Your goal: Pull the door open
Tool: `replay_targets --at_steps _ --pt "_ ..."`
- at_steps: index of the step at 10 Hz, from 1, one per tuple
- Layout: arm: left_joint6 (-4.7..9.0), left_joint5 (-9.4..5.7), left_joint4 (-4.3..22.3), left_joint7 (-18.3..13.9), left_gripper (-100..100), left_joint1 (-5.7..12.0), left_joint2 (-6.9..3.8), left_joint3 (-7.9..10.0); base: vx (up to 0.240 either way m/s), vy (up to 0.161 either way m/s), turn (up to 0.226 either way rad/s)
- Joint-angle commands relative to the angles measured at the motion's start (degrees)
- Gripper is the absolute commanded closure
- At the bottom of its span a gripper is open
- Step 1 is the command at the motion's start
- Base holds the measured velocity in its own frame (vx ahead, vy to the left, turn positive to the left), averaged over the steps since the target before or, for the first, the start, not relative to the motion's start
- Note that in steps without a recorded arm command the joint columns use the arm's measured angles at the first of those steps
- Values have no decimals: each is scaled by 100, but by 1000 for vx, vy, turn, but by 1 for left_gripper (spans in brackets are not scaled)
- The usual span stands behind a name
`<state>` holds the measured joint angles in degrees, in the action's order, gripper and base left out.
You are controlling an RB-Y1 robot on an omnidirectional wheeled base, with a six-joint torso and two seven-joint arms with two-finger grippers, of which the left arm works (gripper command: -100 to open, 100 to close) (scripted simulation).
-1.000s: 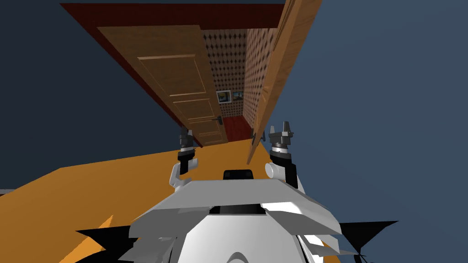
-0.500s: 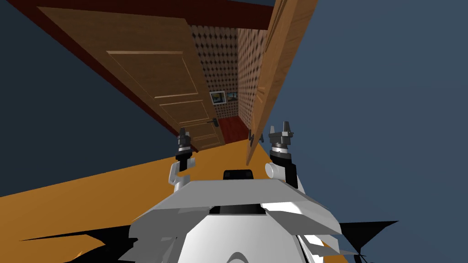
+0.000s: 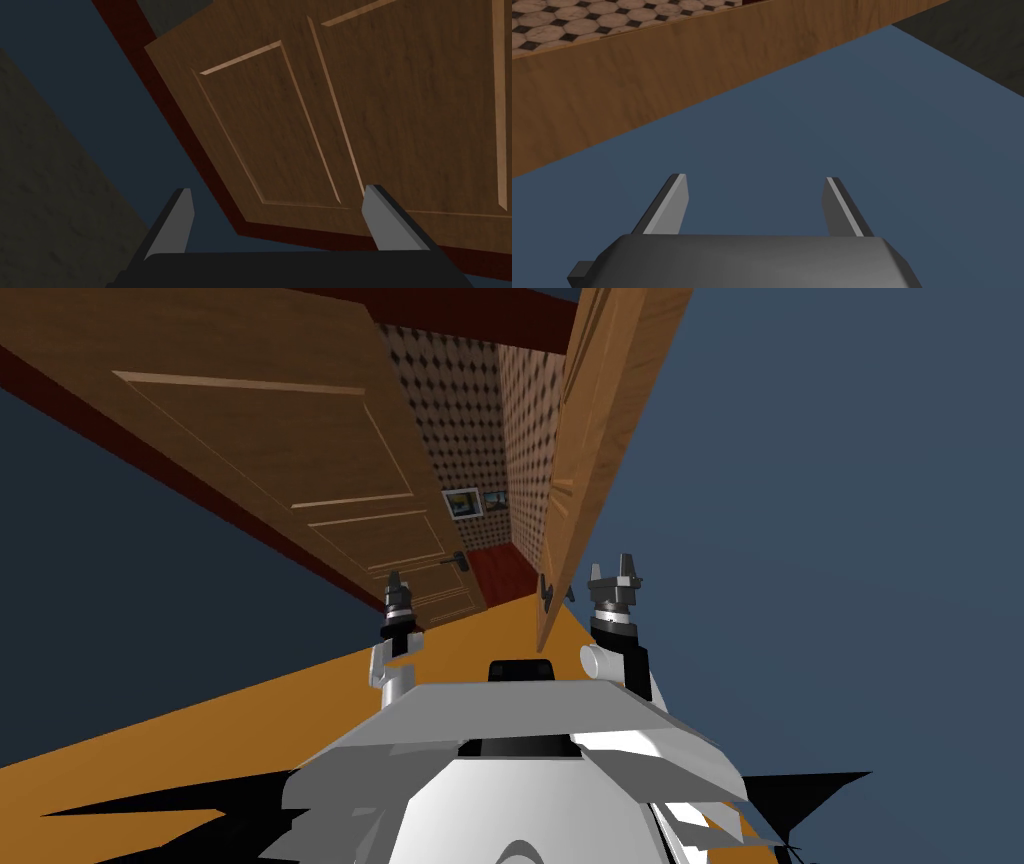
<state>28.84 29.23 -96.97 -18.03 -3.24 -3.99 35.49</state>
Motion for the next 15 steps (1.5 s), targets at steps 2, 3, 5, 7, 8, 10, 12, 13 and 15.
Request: replay_targets --at_steps 2,3,5,7,8,10,12,13,15 --pt "-36 387 368 -316 -100 214 41 438 67 59 -180" --pt "-56 532 516 -422 -100 313 57 597 69 52 -206" --pt "-96 822 811 -635 -100 511 90 914 91 59 -179" --pt "-135 1103 1097 -840 -100 702 128 1221 79 71 -188" --pt "-154 1239 1236 -940 -100 795 149 1370 69 67 -166" --pt "-191 1509 1510 -1137 -100 979 193 1665 69 68 -180" --pt "-225 1756 1761 -1317 -100 1147 244 1935 69 72 -167" --pt "-242 1880 1887 -1408 -100 1232 270 2070 68 60 -149" --pt "-273 2103 2114 -1571 -100 1384 324 2315 65 69 -135"
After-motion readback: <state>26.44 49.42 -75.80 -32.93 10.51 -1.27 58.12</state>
